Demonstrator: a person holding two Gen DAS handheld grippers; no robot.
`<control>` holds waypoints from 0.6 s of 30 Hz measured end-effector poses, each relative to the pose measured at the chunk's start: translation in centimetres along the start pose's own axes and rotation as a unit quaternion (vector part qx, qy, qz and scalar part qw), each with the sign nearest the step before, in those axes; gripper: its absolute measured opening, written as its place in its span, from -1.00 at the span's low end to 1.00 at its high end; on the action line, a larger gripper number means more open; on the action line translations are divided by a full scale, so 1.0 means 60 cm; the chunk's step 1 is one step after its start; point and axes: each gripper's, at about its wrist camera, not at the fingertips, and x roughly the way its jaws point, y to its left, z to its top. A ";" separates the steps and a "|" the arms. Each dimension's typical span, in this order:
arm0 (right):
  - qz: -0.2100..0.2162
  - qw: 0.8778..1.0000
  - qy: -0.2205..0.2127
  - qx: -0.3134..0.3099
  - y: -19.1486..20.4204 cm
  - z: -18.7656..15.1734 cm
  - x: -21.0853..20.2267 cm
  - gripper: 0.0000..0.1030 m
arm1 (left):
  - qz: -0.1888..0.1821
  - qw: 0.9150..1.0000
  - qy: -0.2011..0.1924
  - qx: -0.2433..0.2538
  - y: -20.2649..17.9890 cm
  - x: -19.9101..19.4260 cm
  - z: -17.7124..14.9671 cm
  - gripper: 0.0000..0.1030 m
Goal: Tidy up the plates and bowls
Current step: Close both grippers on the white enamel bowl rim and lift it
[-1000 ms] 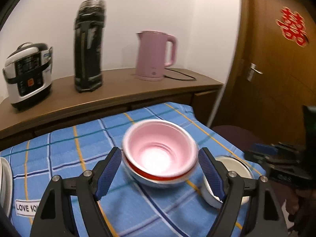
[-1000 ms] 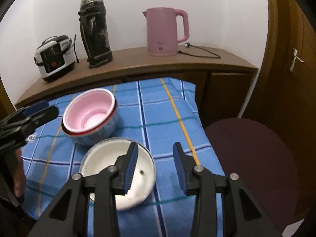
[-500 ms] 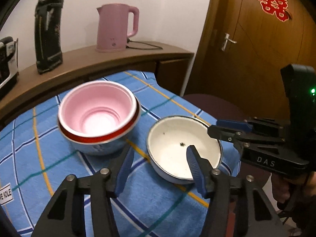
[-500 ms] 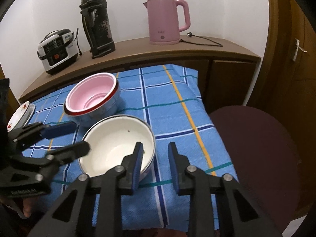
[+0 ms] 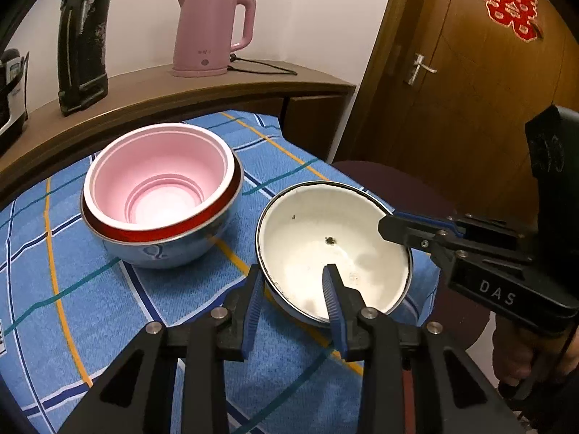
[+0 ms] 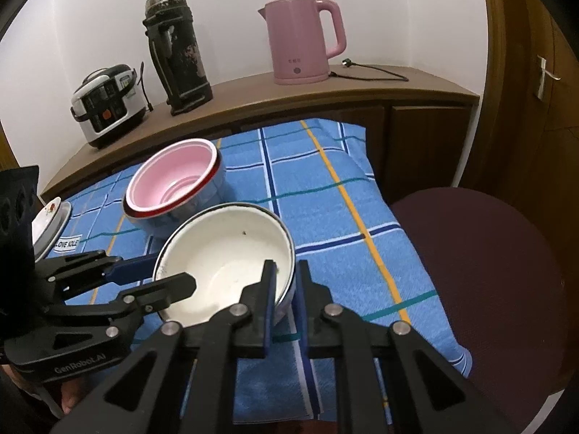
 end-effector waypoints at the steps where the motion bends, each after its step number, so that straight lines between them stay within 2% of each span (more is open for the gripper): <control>1: 0.000 1.000 -0.003 -0.002 0.002 0.002 -0.004 -0.79 | -0.001 1.000 -0.004 -0.001 0.000 -0.004 0.002 -0.31; 11: 0.028 0.998 -0.054 -0.014 0.032 0.051 -0.063 -0.79 | 0.003 0.999 -0.045 -0.011 0.007 -0.055 0.031 -0.31; 18: 0.045 0.996 -0.072 -0.027 0.061 0.079 -0.066 -0.79 | 0.020 0.998 -0.063 -0.021 0.030 -0.071 0.051 -0.30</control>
